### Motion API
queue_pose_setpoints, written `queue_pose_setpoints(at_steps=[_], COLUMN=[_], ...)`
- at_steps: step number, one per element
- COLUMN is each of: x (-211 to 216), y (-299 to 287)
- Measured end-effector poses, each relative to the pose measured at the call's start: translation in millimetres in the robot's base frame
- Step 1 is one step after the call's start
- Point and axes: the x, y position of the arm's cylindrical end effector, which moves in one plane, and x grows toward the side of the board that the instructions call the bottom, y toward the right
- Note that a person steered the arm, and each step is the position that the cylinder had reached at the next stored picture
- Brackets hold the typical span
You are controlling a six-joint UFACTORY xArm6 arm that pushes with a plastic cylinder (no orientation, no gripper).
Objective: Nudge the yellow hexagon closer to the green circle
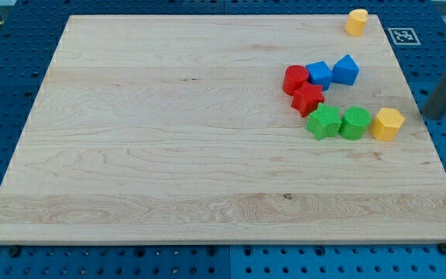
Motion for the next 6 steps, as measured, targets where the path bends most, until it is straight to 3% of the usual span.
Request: queue_pose_setpoints(at_steps=[2, 4, 6], x=[71.2, 33.6, 29.4], y=[-18.8, -67.4, -70.8])
